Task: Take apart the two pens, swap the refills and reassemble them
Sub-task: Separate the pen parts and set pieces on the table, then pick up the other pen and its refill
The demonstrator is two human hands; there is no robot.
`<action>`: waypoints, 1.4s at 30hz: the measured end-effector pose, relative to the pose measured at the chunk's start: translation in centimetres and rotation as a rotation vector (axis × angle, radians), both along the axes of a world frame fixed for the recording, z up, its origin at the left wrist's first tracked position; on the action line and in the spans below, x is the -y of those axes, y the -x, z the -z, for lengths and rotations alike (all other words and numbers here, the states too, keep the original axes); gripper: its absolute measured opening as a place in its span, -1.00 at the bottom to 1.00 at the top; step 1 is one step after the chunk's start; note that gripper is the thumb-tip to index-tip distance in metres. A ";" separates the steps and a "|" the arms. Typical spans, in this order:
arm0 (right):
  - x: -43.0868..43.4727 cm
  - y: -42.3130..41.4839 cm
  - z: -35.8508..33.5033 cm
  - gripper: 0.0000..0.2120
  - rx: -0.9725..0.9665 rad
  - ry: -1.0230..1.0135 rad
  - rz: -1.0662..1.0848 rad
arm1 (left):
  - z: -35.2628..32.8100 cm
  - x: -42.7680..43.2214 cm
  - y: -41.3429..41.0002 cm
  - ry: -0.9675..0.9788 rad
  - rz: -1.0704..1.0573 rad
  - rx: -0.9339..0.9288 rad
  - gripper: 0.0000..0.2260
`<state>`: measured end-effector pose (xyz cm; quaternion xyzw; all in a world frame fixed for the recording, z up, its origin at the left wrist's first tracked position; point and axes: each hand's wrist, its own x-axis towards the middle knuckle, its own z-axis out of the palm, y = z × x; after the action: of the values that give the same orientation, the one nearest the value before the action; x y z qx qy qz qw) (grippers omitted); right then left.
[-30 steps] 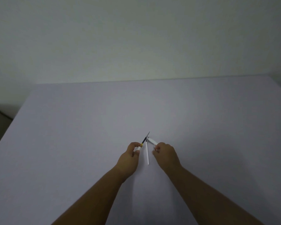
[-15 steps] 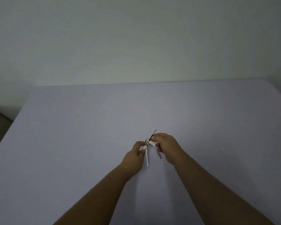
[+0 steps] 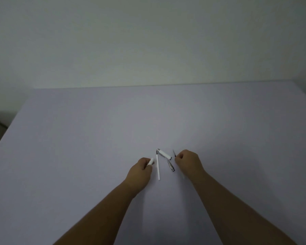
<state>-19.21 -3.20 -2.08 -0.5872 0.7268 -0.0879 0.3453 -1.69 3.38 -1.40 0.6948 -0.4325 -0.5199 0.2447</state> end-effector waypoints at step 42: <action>-1.4 -6.4 -1.2 -0.79 0.065 0.142 -0.003 | -0.8 -0.9 -2.2 0.049 -0.050 0.172 -0.80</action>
<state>-12.80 -1.79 -0.91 -0.6081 0.7062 -0.1578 0.3265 0.55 4.25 -0.60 0.7413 -0.4470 -0.4414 0.2363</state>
